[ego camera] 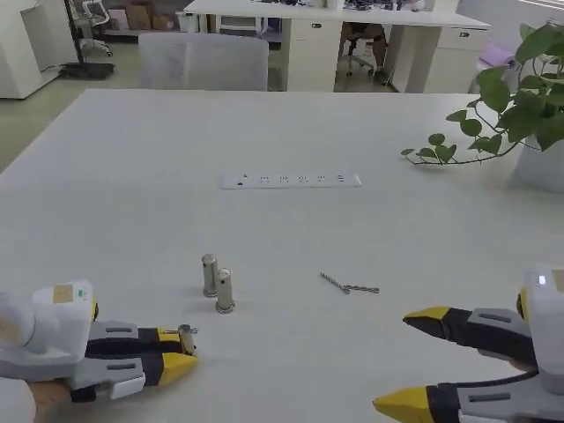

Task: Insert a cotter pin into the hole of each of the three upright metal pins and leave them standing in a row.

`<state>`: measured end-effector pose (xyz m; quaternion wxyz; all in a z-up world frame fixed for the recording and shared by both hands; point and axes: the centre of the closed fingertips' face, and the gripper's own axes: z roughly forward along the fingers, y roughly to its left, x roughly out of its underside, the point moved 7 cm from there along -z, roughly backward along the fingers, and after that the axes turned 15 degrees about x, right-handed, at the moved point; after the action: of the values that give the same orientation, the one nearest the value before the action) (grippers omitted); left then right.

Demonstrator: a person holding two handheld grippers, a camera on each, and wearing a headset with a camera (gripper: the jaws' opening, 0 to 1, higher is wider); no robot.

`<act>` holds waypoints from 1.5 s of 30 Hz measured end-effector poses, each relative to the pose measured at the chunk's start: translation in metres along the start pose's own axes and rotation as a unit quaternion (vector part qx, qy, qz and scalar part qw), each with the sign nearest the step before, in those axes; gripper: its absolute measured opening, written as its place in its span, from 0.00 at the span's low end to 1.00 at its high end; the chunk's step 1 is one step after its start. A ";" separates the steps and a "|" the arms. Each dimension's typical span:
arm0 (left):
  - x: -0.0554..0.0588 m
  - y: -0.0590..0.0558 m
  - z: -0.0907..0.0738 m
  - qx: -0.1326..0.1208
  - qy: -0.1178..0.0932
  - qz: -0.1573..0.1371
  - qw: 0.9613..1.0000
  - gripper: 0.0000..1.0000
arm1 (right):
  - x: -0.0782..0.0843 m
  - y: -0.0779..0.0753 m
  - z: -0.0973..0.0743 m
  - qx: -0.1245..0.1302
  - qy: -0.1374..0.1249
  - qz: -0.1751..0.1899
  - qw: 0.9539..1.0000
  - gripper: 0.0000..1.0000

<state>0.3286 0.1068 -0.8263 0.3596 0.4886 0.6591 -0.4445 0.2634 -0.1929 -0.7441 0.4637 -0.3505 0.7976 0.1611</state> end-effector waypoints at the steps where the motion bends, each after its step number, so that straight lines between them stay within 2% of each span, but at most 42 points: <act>1: 0.000 0.000 0.000 0.001 0.000 0.000 1.000 0.14 | 0.000 0.000 0.000 0.000 -0.001 0.000 1.000 0.70; 14: -0.006 -0.002 -0.006 -0.017 -0.017 -0.013 1.000 0.24 | -0.001 -0.001 0.000 0.000 -0.001 -0.001 1.000 0.70; 24: -0.012 -0.011 -0.014 -0.036 -0.033 -0.016 0.999 0.35 | -0.001 -0.001 0.002 -0.003 -0.001 -0.002 1.000 0.70; 30: -0.014 -0.021 -0.021 -0.048 -0.041 -0.019 0.998 0.41 | -0.001 0.000 0.004 -0.005 -0.004 -0.004 1.000 0.70; 37: -0.011 -0.034 -0.028 -0.061 -0.045 -0.042 0.996 0.53 | 0.002 0.000 0.006 -0.008 -0.002 -0.005 1.000 0.70; 40: -0.014 -0.041 -0.031 -0.064 -0.051 -0.049 0.995 0.58 | 0.004 0.000 0.007 -0.010 -0.002 -0.005 1.000 0.70; 45: -0.016 -0.055 -0.032 -0.064 -0.049 -0.047 0.996 0.62 | 0.005 0.001 0.008 -0.014 -0.001 -0.006 1.000 0.70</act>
<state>0.2783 0.1244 -0.7875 0.4009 0.4106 0.6899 -0.4413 0.2661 -0.1892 -0.7532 0.4603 -0.3617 0.7929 0.1692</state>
